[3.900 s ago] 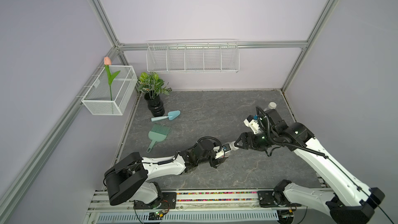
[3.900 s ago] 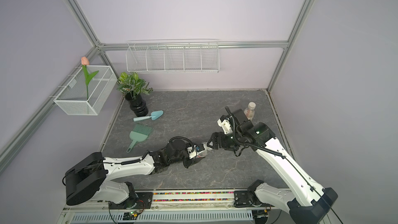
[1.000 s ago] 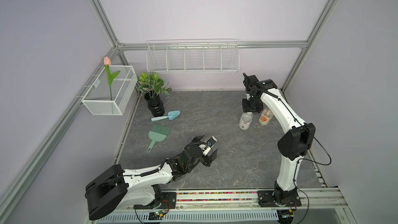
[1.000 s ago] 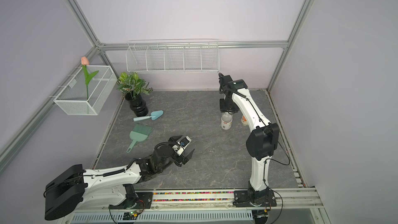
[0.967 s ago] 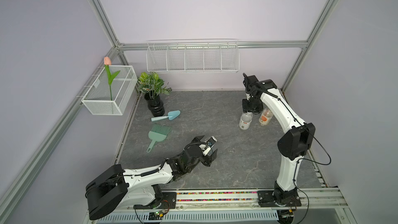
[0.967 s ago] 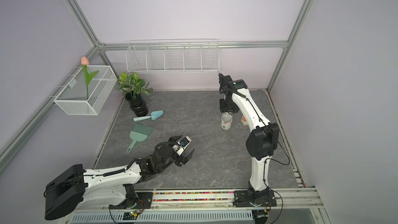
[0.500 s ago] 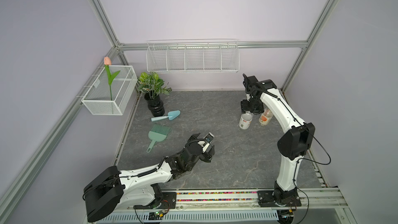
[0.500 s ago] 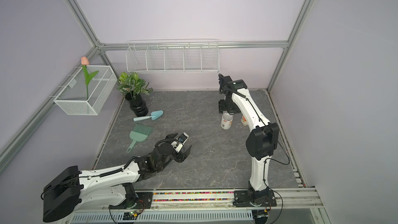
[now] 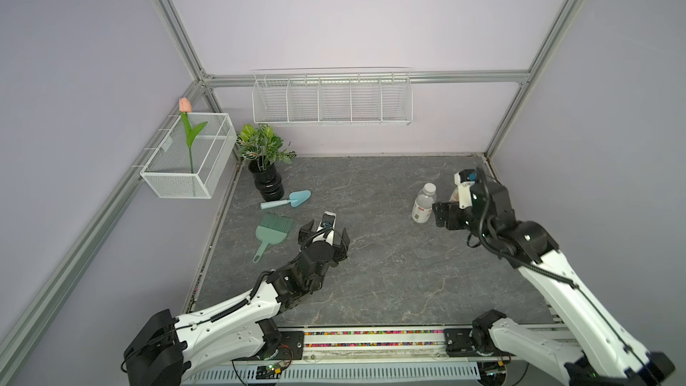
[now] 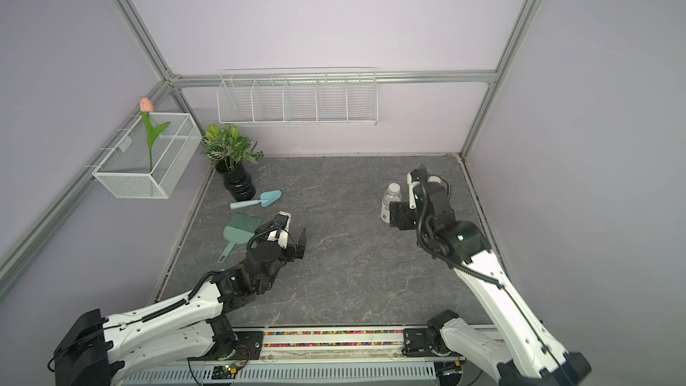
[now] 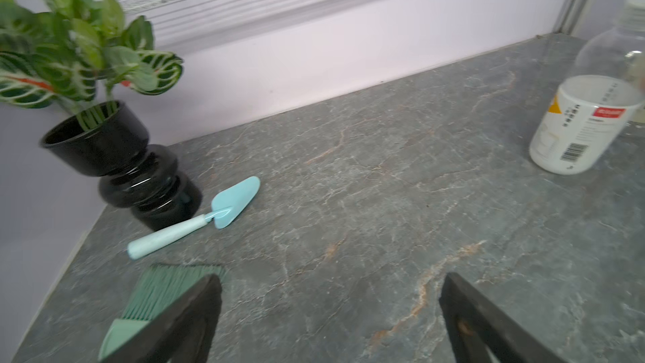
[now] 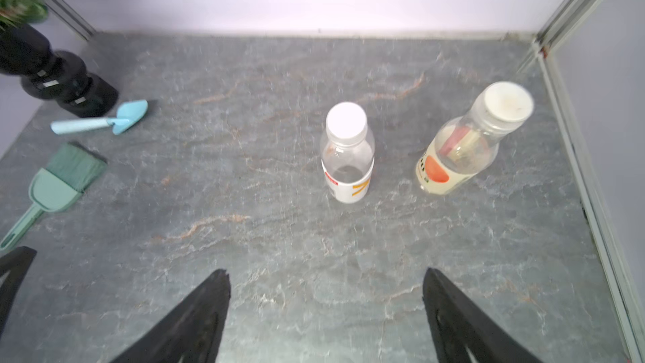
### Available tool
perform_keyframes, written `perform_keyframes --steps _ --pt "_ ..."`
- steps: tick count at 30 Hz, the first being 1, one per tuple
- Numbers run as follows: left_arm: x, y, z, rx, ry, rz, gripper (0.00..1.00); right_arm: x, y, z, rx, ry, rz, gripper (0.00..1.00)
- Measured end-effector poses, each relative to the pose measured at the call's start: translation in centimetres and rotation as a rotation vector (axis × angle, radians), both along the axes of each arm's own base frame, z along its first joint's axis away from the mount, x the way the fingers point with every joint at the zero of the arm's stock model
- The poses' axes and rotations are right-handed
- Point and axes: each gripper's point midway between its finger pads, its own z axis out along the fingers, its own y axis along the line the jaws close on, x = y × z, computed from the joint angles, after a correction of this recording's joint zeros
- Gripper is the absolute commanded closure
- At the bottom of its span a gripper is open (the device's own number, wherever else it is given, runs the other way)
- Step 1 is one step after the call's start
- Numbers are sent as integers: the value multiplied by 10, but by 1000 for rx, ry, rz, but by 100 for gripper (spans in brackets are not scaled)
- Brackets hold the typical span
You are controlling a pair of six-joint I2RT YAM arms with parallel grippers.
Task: Screw on the bottle caps
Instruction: Reset both arms
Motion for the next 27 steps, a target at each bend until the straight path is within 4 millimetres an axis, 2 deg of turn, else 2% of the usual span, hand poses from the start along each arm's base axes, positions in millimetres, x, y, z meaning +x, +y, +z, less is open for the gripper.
perform_keyframes --steps 2,5,6,9,11,14,21,25,27 --pt "3 15 9 11 -33 66 0 -8 -11 -18 -10 -95 -17 11" --pt "14 42 15 65 -64 171 0 -9 -30 -67 -59 -165 -77 11" --pt "19 53 15 82 -65 201 0 -8 -37 -85 -80 -165 -99 11" --pt "33 86 5 119 -45 259 0 -1 -51 -122 -135 -143 -141 11" --pt "39 106 -5 124 -35 293 0 8 -57 -131 -166 -146 -155 11" --pt "46 122 -27 125 -5 297 0 23 -63 -137 -190 -171 -172 11" --pt "75 133 -92 109 156 261 1 55 -99 -166 -174 -147 -266 11" --pt "86 126 -101 72 168 239 1 66 -98 -176 -156 -155 -249 11" --pt "102 121 -98 57 177 232 1 71 -94 -176 -154 -166 -228 11"
